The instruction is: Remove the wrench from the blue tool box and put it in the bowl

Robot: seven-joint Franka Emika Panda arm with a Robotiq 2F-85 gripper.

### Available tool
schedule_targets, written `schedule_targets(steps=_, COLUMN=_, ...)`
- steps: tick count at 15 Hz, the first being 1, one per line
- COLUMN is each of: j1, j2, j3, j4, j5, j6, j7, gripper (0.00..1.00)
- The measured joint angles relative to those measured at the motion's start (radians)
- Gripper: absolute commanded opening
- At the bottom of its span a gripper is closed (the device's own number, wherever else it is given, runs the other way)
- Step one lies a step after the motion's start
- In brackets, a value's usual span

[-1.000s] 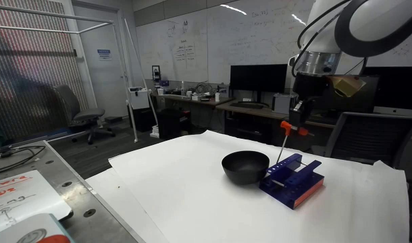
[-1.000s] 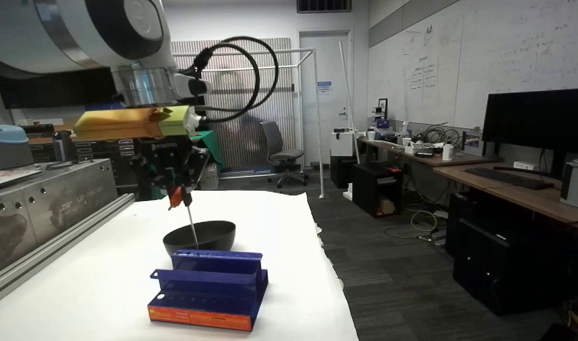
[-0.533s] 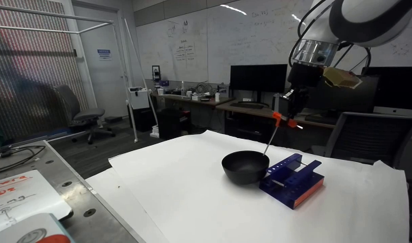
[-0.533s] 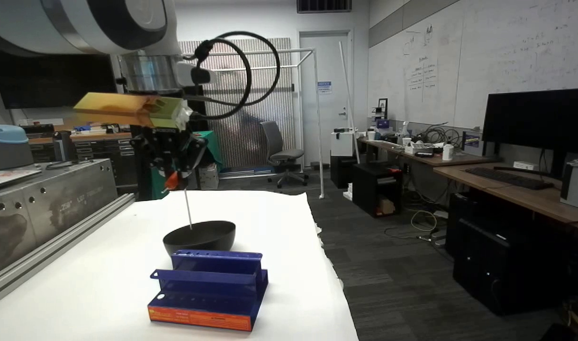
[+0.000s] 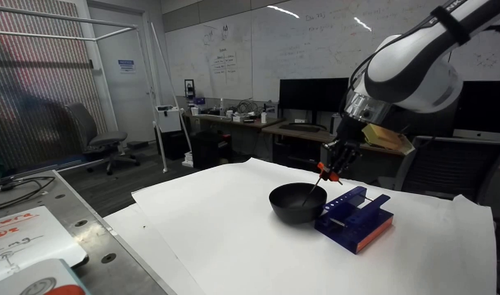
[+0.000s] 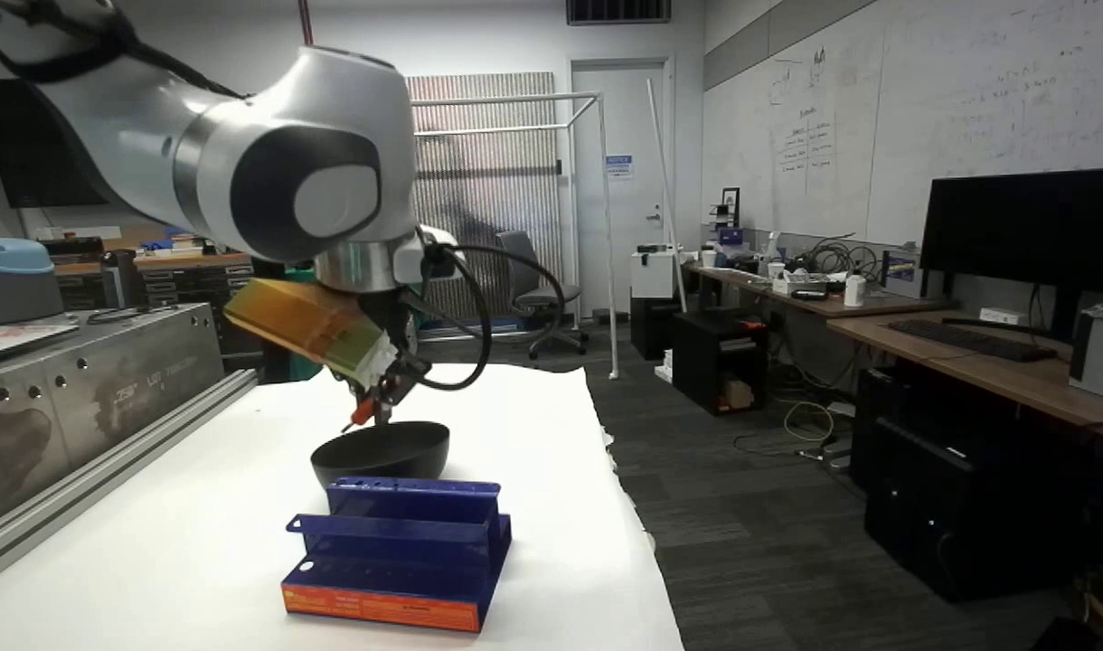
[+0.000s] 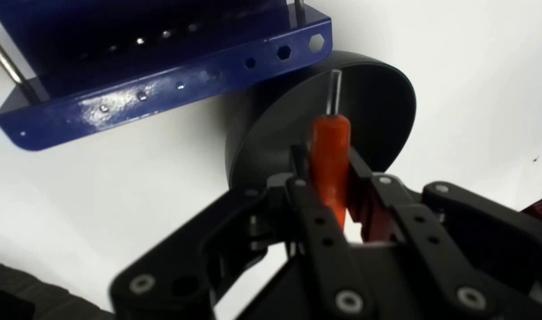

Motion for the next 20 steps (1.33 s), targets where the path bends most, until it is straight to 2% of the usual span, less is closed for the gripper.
schedule_targets(steps=4, j1=-0.011, j2=0.122, j3=0.026, j4=0.041, j5=0.159, j6=0.027, j7=-0.075, gripper=0.12)
schedule_targets(steps=5, j1=-0.017, j2=0.145, j3=0.038, j4=0.058, j5=0.184, j6=0.027, j7=-0.086, gripper=0.41)
schedule_targets(steps=9, j1=-0.047, j2=0.224, j3=0.065, j4=0.118, j5=0.215, j6=-0.016, j7=-0.093, gripper=0.67)
schedule_targets(steps=13, j1=-0.072, j2=0.299, j3=0.068, j4=0.171, j5=0.211, j6=-0.056, j7=-0.094, gripper=0.98)
schedule_targets(steps=16, j1=-0.084, j2=0.280, j3=0.061, j4=0.177, j5=0.167, j6=-0.097, j7=-0.085, gripper=1.00)
schedule_targets(steps=20, j1=-0.084, j2=0.128, j3=0.031, j4=0.135, j5=0.009, j6=-0.168, j7=0.017, gripper=1.00)
